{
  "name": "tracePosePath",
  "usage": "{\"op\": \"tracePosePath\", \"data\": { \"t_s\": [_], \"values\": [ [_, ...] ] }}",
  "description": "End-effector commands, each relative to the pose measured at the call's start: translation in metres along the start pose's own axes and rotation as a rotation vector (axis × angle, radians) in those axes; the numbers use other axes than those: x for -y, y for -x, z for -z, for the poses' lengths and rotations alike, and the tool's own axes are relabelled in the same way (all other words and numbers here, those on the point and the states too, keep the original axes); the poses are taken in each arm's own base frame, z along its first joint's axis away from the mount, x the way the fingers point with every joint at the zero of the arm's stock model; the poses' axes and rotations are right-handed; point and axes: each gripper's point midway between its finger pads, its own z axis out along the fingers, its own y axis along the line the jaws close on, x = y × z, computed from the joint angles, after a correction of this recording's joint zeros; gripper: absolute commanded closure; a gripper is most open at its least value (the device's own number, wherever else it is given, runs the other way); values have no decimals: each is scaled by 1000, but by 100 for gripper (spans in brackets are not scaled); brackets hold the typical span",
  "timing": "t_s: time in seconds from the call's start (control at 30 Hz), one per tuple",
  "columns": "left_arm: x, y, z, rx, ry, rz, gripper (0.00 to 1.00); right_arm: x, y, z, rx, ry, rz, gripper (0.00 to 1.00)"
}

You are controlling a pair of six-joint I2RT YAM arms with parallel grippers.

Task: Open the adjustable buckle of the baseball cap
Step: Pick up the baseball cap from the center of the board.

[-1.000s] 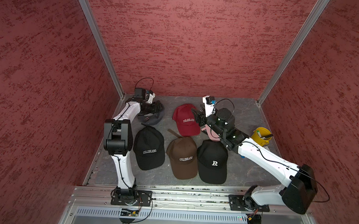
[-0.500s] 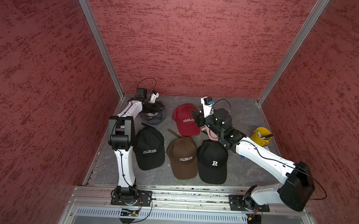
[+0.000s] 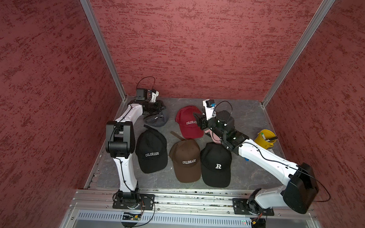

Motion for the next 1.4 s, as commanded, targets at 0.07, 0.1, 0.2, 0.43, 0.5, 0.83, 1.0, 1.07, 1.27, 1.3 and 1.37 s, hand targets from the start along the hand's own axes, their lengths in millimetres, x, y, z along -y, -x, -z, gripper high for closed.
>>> {"op": "tracePosePath", "data": {
  "t_s": [0.07, 0.1, 0.2, 0.43, 0.5, 0.83, 1.0, 1.07, 1.27, 1.3, 1.37],
  "values": [
    [71, 43, 40, 218, 41, -90, 100, -8, 31, 11, 72, 85, 24, 44],
    [81, 46, 46, 244, 52, -96, 100, -11, 34, 11, 71, 100, 28, 44],
    [107, 51, 65, 330, 107, -108, 100, -15, 41, 19, 79, 141, 30, 44],
    [155, 40, 96, 519, 191, 29, 100, -24, 33, 49, 85, 209, 47, 43],
    [168, 31, 105, 577, 209, 88, 100, -26, 23, 56, 77, 224, 49, 42],
    [199, -7, 133, 795, 319, 272, 100, -29, -2, 74, 120, 264, 47, 39],
    [210, -17, 138, 829, 324, 329, 100, -32, 0, 68, 137, 277, -5, 36],
    [210, -22, 141, 851, 337, 351, 100, -35, 0, 65, 145, 281, 13, 36],
    [216, -24, 149, 880, 322, 407, 100, -40, -8, 53, 130, 241, 46, 35],
    [218, -24, 150, 882, 315, 407, 100, -40, -7, 51, 135, 237, 41, 35],
    [220, -25, 153, 886, 310, 405, 100, -43, -3, 48, 150, 238, 31, 35]
  ]
}}
